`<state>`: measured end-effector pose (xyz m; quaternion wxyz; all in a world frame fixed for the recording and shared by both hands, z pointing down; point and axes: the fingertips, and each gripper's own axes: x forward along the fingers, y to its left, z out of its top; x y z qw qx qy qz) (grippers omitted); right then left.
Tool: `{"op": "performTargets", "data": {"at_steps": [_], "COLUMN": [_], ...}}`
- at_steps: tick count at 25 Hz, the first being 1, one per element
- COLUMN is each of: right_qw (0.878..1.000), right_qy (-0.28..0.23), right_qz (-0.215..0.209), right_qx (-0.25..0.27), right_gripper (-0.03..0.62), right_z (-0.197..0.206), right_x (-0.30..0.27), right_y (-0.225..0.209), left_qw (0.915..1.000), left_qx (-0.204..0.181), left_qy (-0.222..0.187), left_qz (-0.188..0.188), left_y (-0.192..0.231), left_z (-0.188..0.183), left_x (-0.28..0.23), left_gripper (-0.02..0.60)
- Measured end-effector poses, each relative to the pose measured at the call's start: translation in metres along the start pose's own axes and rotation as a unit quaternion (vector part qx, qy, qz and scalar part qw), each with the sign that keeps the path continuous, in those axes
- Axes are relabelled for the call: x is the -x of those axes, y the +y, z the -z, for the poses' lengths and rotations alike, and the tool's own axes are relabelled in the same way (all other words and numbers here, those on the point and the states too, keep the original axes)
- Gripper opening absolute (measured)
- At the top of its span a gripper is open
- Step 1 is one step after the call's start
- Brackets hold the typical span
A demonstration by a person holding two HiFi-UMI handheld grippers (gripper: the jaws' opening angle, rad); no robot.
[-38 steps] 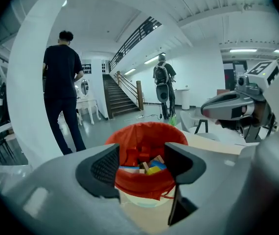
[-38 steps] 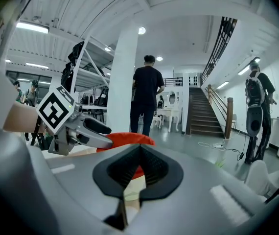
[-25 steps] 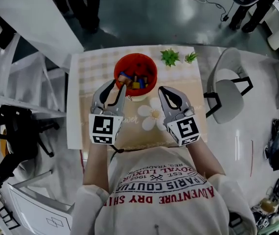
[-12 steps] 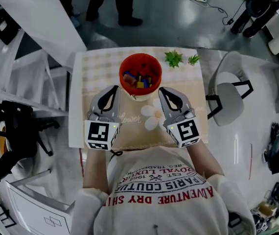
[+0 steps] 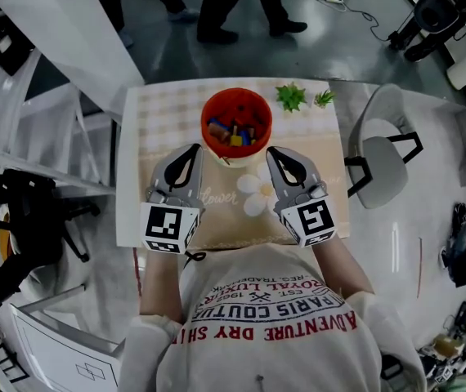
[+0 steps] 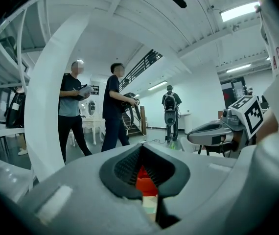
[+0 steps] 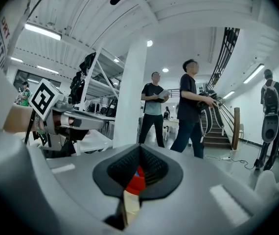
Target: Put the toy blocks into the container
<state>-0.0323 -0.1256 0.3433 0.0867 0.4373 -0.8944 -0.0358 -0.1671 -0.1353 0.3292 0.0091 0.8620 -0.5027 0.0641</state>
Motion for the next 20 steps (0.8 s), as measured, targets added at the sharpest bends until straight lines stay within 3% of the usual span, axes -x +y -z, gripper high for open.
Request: {"op": "performTargets", "data": {"at_steps": [11,20], "right_qw": [1.000,1.000], "right_qy": [0.000,0.007], "right_qz": [0.023,0.013], "right_qx": [-0.006,-0.007], "right_gripper": [0.002,0.002], "right_z": [0.002,0.006], "right_x": [0.002,0.003], "right_y": [-0.004,-0.001], "left_qw": [1.0000,0.9999], "left_qx": [-0.002,-0.004], "left_qy": [0.000,0.000], "left_qz": [-0.001,0.013], "left_y": [-0.002,-0.010], "left_z": [0.003,0.002], "left_x": [0.004,0.004], "left_gripper": [0.005,0.005]}}
